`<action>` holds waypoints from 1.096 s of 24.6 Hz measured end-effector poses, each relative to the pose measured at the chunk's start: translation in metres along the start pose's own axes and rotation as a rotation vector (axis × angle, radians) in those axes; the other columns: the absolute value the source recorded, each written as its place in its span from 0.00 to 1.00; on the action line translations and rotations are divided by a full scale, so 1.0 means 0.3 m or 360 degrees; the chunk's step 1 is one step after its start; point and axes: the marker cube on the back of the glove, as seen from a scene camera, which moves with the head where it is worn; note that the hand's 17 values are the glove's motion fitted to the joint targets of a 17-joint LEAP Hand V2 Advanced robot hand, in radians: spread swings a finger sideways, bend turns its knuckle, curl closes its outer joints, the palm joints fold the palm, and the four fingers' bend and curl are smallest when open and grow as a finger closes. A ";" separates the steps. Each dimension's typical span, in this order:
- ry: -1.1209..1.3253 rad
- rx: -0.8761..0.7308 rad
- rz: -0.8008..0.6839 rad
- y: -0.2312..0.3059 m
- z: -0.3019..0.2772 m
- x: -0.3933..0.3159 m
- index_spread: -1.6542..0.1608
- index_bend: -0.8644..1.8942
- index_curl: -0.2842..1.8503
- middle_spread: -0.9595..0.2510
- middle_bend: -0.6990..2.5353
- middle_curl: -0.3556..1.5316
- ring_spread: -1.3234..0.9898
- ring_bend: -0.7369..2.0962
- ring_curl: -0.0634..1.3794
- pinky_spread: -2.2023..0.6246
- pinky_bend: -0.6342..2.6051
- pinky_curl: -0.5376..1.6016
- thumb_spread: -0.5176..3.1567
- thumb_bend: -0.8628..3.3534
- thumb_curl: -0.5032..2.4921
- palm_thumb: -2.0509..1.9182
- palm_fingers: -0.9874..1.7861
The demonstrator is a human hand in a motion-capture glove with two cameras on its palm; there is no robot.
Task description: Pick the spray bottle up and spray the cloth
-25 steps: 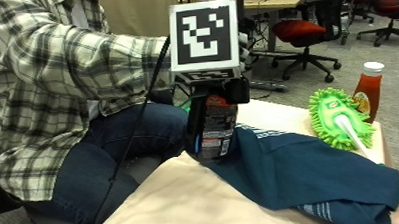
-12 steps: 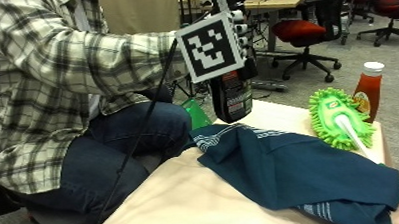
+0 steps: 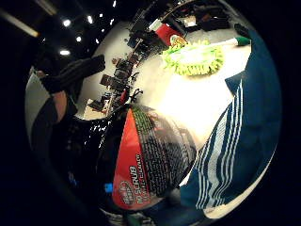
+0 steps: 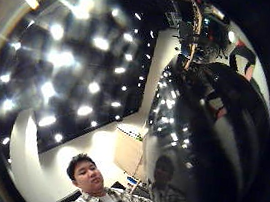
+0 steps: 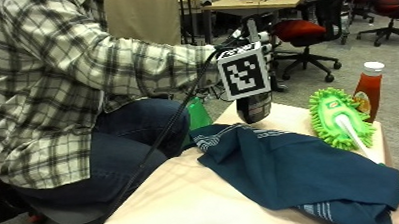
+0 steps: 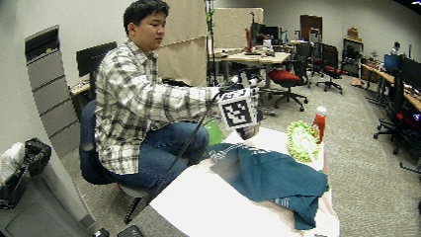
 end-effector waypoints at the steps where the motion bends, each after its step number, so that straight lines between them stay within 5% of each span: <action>1: 0.0025 -0.0009 -0.0002 -0.009 0.011 0.012 0.79 0.45 0.41 0.70 0.41 0.47 0.48 0.47 0.39 0.73 0.30 0.45 0.18 0.20 0.44 0.79 0.81; 27: 0.0133 -0.0240 0.0033 -0.055 0.079 0.142 0.79 0.41 0.41 0.70 0.40 0.48 0.49 0.45 0.38 0.75 0.29 0.45 0.22 0.20 0.44 0.79 0.77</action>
